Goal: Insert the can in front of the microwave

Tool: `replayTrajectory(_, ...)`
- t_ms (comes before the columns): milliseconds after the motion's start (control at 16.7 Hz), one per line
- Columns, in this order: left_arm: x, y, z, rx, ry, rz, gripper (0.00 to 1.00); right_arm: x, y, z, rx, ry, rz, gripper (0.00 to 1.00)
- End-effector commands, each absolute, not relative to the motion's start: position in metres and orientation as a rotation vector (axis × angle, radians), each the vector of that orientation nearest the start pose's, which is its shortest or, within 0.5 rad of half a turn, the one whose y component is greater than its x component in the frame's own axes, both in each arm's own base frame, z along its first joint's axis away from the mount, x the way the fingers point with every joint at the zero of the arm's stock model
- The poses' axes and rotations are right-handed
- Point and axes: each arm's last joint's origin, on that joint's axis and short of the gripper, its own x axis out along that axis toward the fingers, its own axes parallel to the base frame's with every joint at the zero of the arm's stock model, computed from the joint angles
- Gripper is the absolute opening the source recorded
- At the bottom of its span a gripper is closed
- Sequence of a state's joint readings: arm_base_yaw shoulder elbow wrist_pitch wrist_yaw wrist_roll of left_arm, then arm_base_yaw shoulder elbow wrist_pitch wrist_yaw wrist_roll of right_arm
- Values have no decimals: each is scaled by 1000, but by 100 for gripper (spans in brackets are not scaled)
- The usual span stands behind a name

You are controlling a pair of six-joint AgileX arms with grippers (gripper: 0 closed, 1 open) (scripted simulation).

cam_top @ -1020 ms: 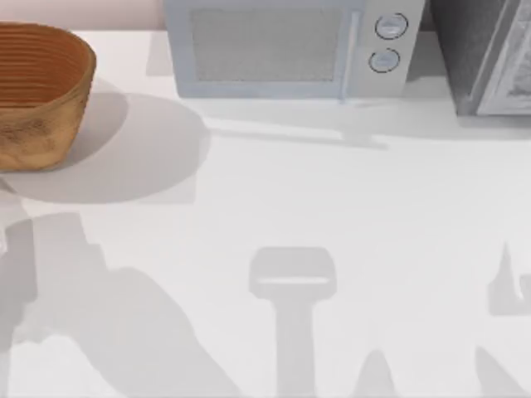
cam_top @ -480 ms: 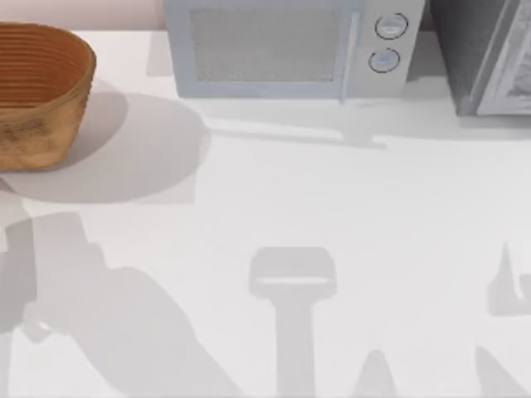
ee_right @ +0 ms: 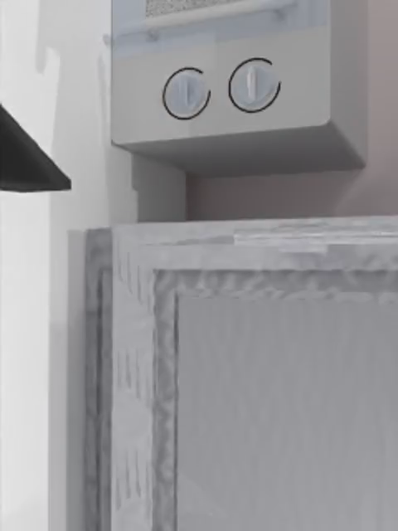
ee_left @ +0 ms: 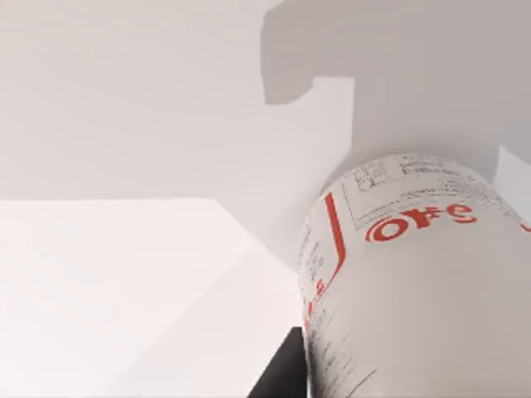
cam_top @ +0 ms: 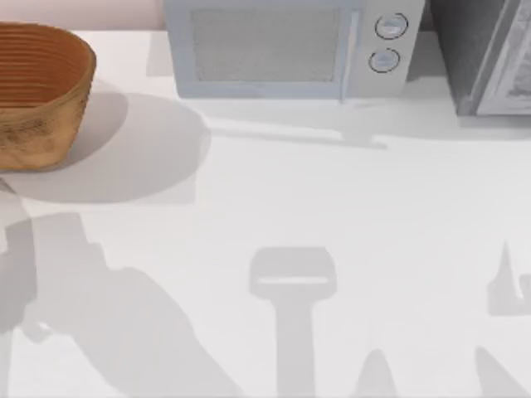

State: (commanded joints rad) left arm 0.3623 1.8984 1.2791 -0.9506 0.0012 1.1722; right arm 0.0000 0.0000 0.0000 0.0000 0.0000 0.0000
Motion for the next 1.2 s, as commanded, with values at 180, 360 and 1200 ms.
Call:
replayTrajectory(180, 321, 125, 158, 630, 1476, -628, 0, 106, -1, 160, 0, 0, 0, 100)
replayTrajectory(360, 315, 127, 154, 608, 1487, -659, 0, 106, -1, 160, 0, 0, 0, 100)
replayTrajectory(1200, 321, 125, 198, 632, 1475, -630, 0, 106, -1, 160, 0, 0, 0, 100)
